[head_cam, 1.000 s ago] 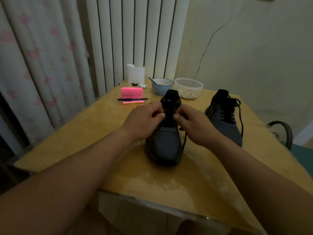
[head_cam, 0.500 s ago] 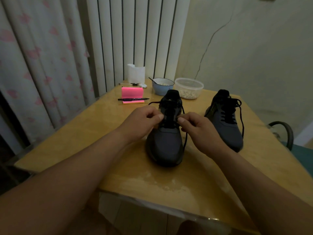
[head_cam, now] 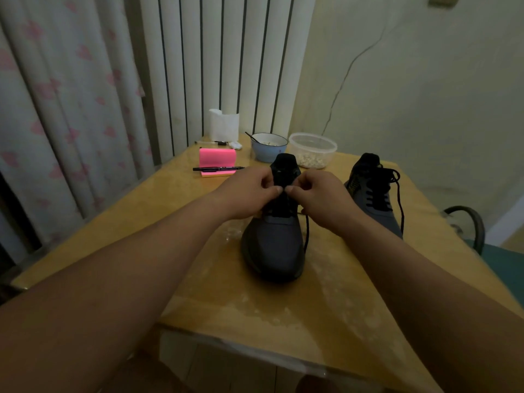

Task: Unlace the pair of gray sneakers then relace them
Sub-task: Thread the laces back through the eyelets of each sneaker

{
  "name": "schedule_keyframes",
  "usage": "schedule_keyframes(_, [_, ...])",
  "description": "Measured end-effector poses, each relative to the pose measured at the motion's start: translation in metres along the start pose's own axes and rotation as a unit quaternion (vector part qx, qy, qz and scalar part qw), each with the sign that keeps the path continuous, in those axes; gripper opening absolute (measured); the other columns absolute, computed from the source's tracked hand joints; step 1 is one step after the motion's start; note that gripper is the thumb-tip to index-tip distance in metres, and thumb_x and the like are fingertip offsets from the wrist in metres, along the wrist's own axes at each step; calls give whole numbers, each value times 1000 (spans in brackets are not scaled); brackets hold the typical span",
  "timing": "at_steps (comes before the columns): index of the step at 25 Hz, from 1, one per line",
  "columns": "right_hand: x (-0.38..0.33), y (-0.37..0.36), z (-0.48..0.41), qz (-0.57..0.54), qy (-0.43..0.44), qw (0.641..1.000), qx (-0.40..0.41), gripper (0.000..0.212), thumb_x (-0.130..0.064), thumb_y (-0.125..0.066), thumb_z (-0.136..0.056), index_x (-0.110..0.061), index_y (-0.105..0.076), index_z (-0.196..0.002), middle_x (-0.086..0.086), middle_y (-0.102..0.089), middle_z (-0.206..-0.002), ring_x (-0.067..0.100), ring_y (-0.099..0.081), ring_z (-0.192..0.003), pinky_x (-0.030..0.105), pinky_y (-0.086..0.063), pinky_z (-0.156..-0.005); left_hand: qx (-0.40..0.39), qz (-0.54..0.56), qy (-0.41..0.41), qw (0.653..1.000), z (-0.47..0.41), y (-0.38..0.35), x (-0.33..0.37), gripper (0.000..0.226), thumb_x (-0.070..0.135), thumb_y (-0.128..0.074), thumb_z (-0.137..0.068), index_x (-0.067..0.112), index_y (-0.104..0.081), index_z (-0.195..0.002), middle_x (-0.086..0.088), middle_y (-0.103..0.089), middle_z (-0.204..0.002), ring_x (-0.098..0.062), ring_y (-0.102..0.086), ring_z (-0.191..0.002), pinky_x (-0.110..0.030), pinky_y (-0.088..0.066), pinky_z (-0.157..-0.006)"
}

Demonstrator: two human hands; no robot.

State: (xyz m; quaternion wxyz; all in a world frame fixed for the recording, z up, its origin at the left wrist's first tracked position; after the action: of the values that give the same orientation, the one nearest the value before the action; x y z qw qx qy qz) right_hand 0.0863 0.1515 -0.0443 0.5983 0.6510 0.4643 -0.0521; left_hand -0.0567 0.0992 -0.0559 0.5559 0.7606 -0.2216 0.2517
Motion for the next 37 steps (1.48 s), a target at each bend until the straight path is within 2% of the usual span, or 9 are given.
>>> schedule_keyframes(5, [14, -8, -1, -184, -63, 980, -43, 10, -16, -63, -102, -12, -67, -93, 13, -71, -97, 24, -68, -90, 37, -58, -71, -21, 110, -8, 994, 4, -4, -3, 14, 26, -55, -108, 19, -63, -99, -2, -68, -97, -19, -67, -91, -40, -59, -79])
schedule_keyframes(9, [32, -20, -2, -299, -152, 937, -95, 19, -16, -56, -103, -5, -70, -110, 22, -71, -113, 35, -68, -110, 45, -58, -96, -73, 164, 6, 984, 5, -5, -15, 18, 27, -51, -110, 15, -64, -107, -6, -71, -105, -22, -70, -97, -30, -57, -81])
schedule_keyframes(13, [34, -29, 6, -350, -192, 909, -122, 25, -17, -51, -105, -3, -67, -118, 14, -71, -104, 28, -68, -99, 40, -55, -94, -68, 210, 30, 975, 3, -5, -23, 17, 25, -50, -111, 17, -63, -103, -9, -72, -104, -25, -72, -98, -32, -59, -86])
schedule_keyframes(17, [33, -23, 6, -295, -112, 942, -118, 22, -24, -61, -105, -6, -66, -117, 12, -72, -111, 23, -70, -103, 37, -58, -90, -38, 193, 7, 980, 6, -9, -24, 9, 25, -58, -107, 18, -62, -110, -8, -69, -106, -19, -70, -96, -29, -59, -82])
schedule_keyframes(20, [24, -14, 5, -230, -50, 969, -77, 9, -19, -67, -101, -10, -66, -101, 5, -70, -95, 7, -69, -82, 23, -54, -71, -10, 207, -10, 978, 9, -10, -21, 4, 20, -63, -104, 19, -64, -108, -3, -67, -101, -8, -67, -89, -20, -55, -74])
schedule_keyframes(22, [24, -11, 4, -216, -40, 974, -58, 7, -18, -67, -101, -14, -66, -95, 4, -68, -92, 11, -65, -82, 26, -51, -73, 13, 210, -14, 977, 10, -11, -17, 1, 19, -63, -104, 19, -64, -105, 1, -65, -98, -4, -64, -85, -17, -51, -70])
schedule_keyframes(26, [30, -16, 5, -291, -87, 950, -76, 8, -13, -59, -103, -9, -64, -100, 14, -69, -103, 26, -67, -101, 36, -56, -85, 22, 201, -14, 979, 9, -8, -15, 6, 20, -57, -106, 23, -59, -102, -3, -66, -105, -19, -67, -97, -31, -58, -81])
schedule_keyframes(33, [25, -11, -1, -273, -137, 951, -57, 18, -13, -43, -103, -6, -58, -96, 21, -70, -105, 40, -67, -112, 43, -55, -83, 37, 143, -23, 989, 6, -6, -7, 4, 16, -50, -107, 18, -52, -105, -10, -67, -92, -23, -65, -83, -47, -59, -77])
schedule_keyframes(37, [34, -4, 5, -264, -117, 953, -94, 23, -22, -53, -107, -4, -62, -118, 13, -75, -112, 28, -74, -105, 43, -59, -89, 33, 178, 4, 984, 9, -15, -16, 13, 31, -61, -105, 20, -59, -111, -12, -67, -103, -28, -68, -97, -48, -61, -87])
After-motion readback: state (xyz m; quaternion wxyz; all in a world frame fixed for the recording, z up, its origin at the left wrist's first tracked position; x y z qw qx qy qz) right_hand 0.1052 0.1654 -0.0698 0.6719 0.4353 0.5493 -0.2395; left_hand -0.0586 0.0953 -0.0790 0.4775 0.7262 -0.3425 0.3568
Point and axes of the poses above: each hand's wrist, its own z-axis away from the middle knuckle, its own y-axis out of the back of the hand, x = y × z, the point moved 9 cm from there along -z, towards the middle knuckle
